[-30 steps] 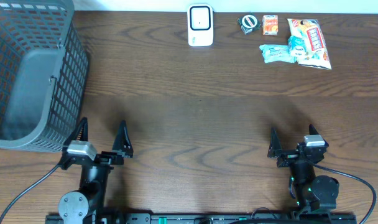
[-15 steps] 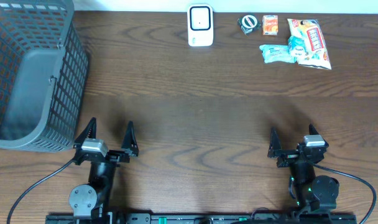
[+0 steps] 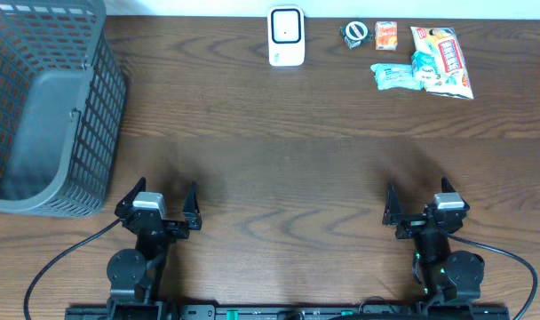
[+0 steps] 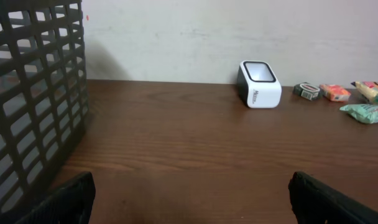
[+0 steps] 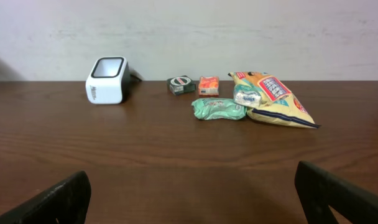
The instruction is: Scan the item barcode
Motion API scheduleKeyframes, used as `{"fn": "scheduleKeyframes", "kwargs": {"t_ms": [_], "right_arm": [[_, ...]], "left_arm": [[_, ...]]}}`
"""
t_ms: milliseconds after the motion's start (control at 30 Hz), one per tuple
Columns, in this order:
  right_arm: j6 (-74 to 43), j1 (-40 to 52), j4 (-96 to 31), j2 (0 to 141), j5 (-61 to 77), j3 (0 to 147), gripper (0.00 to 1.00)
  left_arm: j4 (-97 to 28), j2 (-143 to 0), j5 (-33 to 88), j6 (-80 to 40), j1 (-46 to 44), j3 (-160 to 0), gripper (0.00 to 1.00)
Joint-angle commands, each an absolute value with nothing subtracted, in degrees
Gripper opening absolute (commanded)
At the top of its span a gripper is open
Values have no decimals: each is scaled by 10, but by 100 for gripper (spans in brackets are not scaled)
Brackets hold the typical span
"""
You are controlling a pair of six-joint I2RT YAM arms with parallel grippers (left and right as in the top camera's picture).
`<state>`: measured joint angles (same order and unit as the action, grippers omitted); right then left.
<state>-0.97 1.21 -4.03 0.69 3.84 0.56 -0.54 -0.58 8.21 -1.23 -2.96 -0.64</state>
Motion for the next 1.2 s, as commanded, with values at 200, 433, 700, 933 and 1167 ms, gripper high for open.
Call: {"fn": "scheduleKeyframes", "kwargs": {"t_ms": [200, 433, 700, 933, 1167], "right_arm": [[-12, 7, -41, 3, 34, 4, 99], [-12, 7, -41, 3, 34, 4, 99], [-12, 7, -41, 3, 34, 4, 99], [-12, 7, -41, 3, 34, 4, 99], [-12, 7, -41, 3, 34, 4, 99]], "left_arm": [[-37, -1, 77, 0, -46, -2, 98], [-40, -1, 58, -1, -46, -2, 98], [-41, -1, 51, -1, -46, -2, 98], [-43, -1, 36, -20, -46, -2, 98], [-43, -1, 40, 9, -46, -2, 98]]}}
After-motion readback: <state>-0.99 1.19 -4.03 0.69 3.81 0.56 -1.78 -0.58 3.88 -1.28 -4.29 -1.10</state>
